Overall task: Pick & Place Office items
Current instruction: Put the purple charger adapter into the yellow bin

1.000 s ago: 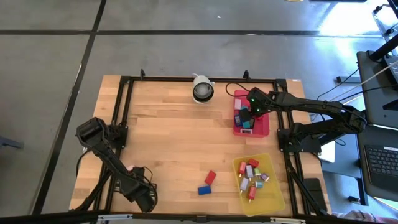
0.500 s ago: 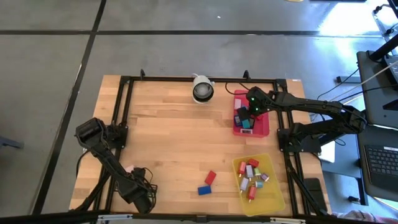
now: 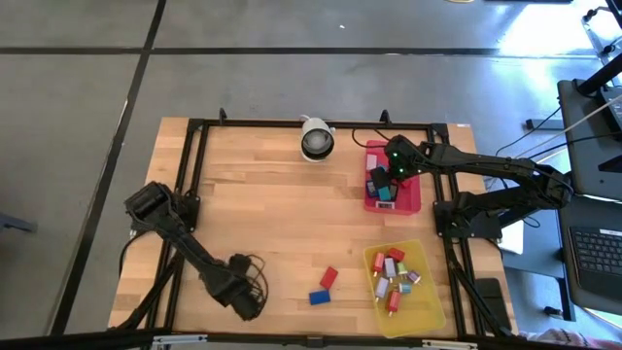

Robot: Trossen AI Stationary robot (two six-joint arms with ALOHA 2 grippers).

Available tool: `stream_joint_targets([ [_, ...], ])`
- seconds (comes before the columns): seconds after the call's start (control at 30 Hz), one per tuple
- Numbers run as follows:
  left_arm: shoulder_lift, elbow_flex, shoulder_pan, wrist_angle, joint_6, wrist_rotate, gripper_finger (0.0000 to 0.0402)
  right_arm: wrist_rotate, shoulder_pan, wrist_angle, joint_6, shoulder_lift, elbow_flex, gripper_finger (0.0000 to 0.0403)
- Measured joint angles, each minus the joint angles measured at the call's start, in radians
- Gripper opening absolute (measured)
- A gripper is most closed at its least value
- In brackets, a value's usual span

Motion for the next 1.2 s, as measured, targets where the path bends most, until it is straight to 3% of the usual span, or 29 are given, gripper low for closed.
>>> stream_joint_targets([
  [0.23,0.000,0.030,0.112,-0.041,0.335,0.040,0.0246,0.000,0.000,0.006,0.018,0.000,0.000,0.0277],
  [0.47,-0.002,0.087,0.211,-0.223,0.753,0.047,0.0240,-0.001,0.000,0.006,0.018,0.000,0.000,0.0277],
  [0.6,-0.003,0.102,0.231,-0.350,0.919,0.086,0.0240,-0.024,0.000,0.006,0.018,0.000,0.000,0.0277],
  [0.73,-0.005,0.078,0.231,-0.375,0.961,0.108,0.0240,-0.026,0.000,0.006,0.018,0.000,0.000,0.0277],
  [0.93,-0.005,0.009,0.228,-0.256,0.962,0.196,0.0240,-0.026,0.000,0.006,0.011,0.000,0.000,0.0277],
  [1.2,-0.010,-0.102,0.231,-0.233,0.899,0.232,0.0240,-0.025,0.000,0.006,0.009,0.000,0.000,0.0277],
])
